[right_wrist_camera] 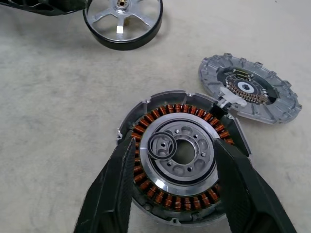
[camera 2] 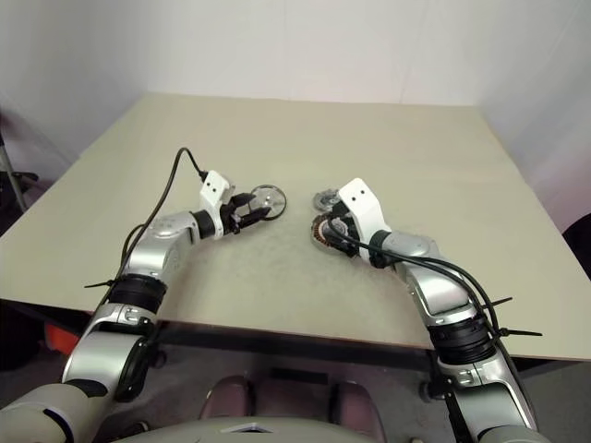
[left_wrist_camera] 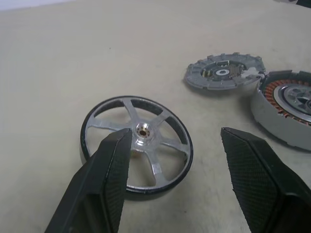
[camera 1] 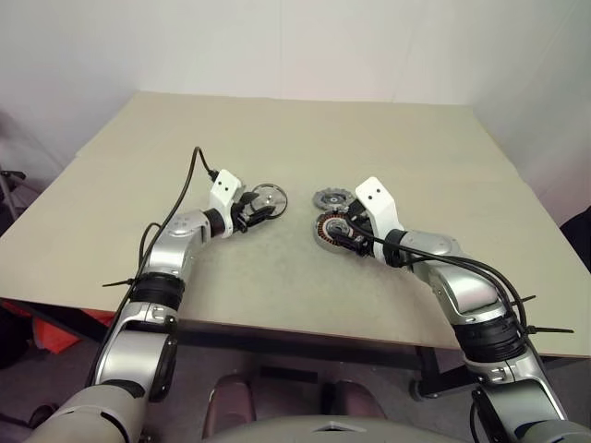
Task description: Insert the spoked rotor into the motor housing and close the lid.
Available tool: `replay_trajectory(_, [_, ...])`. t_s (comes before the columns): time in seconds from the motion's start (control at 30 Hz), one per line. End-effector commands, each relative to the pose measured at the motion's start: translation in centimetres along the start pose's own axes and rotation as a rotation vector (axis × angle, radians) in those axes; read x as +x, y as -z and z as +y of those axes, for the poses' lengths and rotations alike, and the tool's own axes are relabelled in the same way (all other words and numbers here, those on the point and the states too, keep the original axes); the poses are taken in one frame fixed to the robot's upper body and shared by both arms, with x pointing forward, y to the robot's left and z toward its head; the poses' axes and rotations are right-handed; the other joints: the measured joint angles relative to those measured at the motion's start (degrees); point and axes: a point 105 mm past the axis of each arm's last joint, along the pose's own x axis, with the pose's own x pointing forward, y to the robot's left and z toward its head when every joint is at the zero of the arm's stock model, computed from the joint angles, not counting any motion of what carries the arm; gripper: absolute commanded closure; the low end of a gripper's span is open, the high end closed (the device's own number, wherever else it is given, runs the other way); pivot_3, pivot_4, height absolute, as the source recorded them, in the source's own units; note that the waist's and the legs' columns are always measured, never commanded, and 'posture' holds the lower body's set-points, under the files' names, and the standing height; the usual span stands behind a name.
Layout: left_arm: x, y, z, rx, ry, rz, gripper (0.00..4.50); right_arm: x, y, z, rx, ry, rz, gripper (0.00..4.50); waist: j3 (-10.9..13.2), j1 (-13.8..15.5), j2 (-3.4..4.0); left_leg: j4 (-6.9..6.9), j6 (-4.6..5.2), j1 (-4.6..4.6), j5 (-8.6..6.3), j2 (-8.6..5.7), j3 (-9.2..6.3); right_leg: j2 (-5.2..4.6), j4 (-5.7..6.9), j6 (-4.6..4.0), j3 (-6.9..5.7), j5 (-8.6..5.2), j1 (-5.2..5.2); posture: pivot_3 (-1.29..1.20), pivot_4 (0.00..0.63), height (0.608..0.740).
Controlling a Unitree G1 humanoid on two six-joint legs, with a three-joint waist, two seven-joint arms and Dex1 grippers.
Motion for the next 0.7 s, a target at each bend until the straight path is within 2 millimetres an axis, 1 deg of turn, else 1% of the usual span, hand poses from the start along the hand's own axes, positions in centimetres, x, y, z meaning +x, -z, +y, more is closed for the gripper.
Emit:
replay_trajectory(0.03, [-0.2,-1.7,0.2,0.032,-0.007,-0.051,1.41,-0.1,-1.4,-0.5,-0.038,0.020,-0.038,1.57,0.0,0.0,0.00,-0.05,-0.01,0.00,0.01,-0.01,0.00,0.00,-0.02,0.00,-0.01,0.00,0.00,0.00,0.000,0.740])
replay_trajectory(0.3, [-0.6,-1.6,0.7,0.036,-0.031,-0.044,1.41,0.8,-0.8,0.1,-0.031,-0.007,-0.017,1.57,0.0,0.0,0.00,-0.17,-0.05,0.03,0.03,-0.01,0.00,0.01,-0.09,0.00,-0.03,0.00,0.00,0.00,0.000,0.740])
replay_trajectory(0.6, [-0.9,-1.4,0.8,0.038,-0.043,-0.042,1.41,1.1,0.0,0.0,-0.020,-0.011,0.004,1.57,0.0,0.0,0.00,-0.17,-0.07,0.04,0.04,-0.01,0.00,0.00,-0.08,0.00,-0.04,0.00,0.01,0.00,0.000,0.740])
replay_trajectory(0.7, [-0.9,-1.1,0.6,0.041,-0.040,-0.035,1.41,1.1,-0.1,0.0,-0.016,-0.010,0.001,2.15,0.0,0.0,0.00,-0.17,-0.07,0.05,0.04,-0.01,0.00,0.00,-0.07,0.00,-0.04,0.00,0.01,0.00,0.000,0.740])
